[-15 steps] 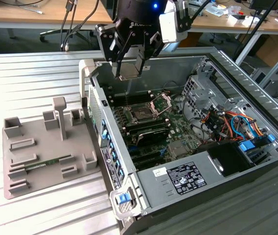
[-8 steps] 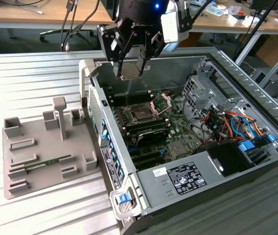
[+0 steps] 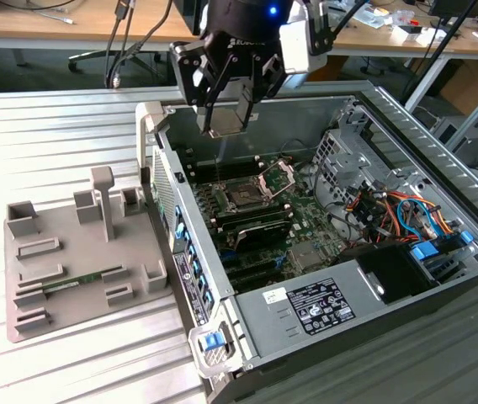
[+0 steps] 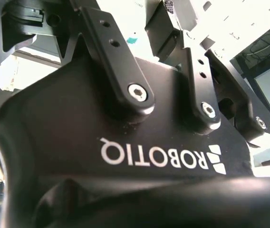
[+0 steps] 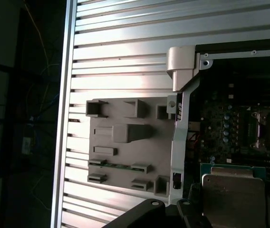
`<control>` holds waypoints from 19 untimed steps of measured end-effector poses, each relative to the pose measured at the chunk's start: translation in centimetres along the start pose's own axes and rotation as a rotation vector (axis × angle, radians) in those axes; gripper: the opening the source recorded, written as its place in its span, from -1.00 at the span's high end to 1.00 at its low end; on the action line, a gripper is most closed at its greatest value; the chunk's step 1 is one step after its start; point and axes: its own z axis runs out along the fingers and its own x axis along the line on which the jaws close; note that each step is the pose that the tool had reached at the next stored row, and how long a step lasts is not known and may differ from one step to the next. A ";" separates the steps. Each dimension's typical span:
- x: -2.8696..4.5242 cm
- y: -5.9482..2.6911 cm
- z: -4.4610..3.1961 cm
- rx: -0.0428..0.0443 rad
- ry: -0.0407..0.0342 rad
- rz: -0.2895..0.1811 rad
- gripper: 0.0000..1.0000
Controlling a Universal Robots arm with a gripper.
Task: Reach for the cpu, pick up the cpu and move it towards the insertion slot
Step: 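Pick up the cpu and move it towards the insertion slot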
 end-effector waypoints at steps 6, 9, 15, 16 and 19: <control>-0.20 -0.02 0.00 0.0000 0.0000 0.000 -0.09; -0.30 -0.03 0.00 0.0000 0.0000 0.000 -0.09; -0.53 -0.04 0.00 0.0000 0.0000 0.000 -0.09; -0.56 -0.05 -0.01 0.0000 0.0001 0.000 -0.09; -0.72 -0.06 0.00 0.0000 0.0000 0.000 -0.09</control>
